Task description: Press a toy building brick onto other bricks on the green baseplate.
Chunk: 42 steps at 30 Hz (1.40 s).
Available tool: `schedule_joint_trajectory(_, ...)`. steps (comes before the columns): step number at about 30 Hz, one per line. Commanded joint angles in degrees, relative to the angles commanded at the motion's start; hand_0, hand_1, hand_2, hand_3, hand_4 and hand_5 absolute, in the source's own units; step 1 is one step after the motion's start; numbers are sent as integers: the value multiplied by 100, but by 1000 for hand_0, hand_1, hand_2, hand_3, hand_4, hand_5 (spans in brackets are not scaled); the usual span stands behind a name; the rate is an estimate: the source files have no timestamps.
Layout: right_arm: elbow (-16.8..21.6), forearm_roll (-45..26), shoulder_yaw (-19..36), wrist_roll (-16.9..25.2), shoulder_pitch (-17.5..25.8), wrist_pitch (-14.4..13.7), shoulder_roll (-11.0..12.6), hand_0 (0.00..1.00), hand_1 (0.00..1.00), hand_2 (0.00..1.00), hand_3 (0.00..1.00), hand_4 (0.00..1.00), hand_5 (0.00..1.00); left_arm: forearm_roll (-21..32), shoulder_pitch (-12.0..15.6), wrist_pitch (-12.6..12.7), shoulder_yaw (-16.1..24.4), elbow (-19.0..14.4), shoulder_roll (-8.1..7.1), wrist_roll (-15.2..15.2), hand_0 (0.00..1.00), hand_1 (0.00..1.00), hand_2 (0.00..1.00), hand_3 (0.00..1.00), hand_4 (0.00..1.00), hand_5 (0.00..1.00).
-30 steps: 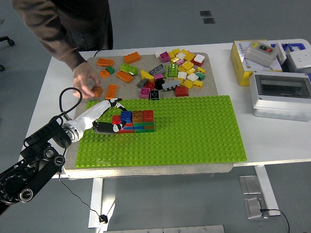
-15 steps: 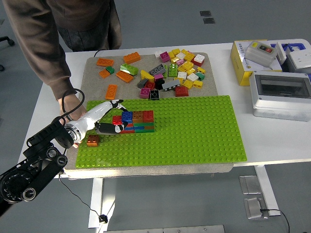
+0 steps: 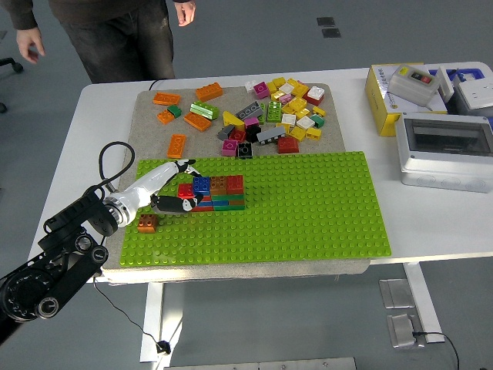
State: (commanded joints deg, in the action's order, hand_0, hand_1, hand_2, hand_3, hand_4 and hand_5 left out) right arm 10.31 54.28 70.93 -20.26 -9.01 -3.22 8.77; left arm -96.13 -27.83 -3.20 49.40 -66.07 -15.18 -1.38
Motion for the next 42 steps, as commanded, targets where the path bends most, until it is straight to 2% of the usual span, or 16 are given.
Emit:
schedule_joint_trajectory(3,0,8,7,2,2,2,2,708,640,453,742,609,998,-3,-1,-16,4,2,0,1,998,998,995,559,617,216)
schedule_joint_trajectory(4,0,12,9,3,3,2,3,707,638,452,741,610,998,-2,-2,-22,5,4,-1,1,998,998,998,702,618,210)
schedule_joint_trajectory(9,0,23,18,12,3,2,4,707,638,452,741,610,998,12,-5,-23,1,14,-1,12,998,998,998,702,618,210)
schedule_joint_trajectory(10,0,24,19,13,3,2,5,707,638,452,741,611,998,14,-5,-21,0,15,-1,13,998,998,998,783,620,209)
schedule_joint_trajectory(21,0,-4,-2,48,-2,-14,7,704,638,452,741,611,998,29,-8,49,-30,54,10,39,998,998,998,823,625,211)
schedule_joint_trajectory(33,0,-46,-34,69,-3,-27,7,705,637,449,741,615,998,10,-17,-34,-32,79,7,4,998,998,998,836,646,226)
schedule_joint_trajectory(34,0,-47,-34,70,-3,-27,7,705,637,445,741,616,998,4,-17,-48,-29,77,5,3,998,998,998,841,779,336)
schedule_joint_trajectory(39,0,-49,-33,74,-1,-30,9,705,637,445,741,616,998,-25,-14,-85,-9,53,-3,11,998,998,998,841,779,336)
schedule_joint_trajectory(40,0,-50,-33,74,0,-30,10,706,636,445,741,618,998,-30,-13,-91,-5,47,-4,12,998,998,998,843,806,369)
schedule_joint_trajectory(42,0,-46,-31,74,1,-30,11,706,636,445,741,618,998,-40,-7,-99,9,35,-3,18,998,998,998,843,806,369)
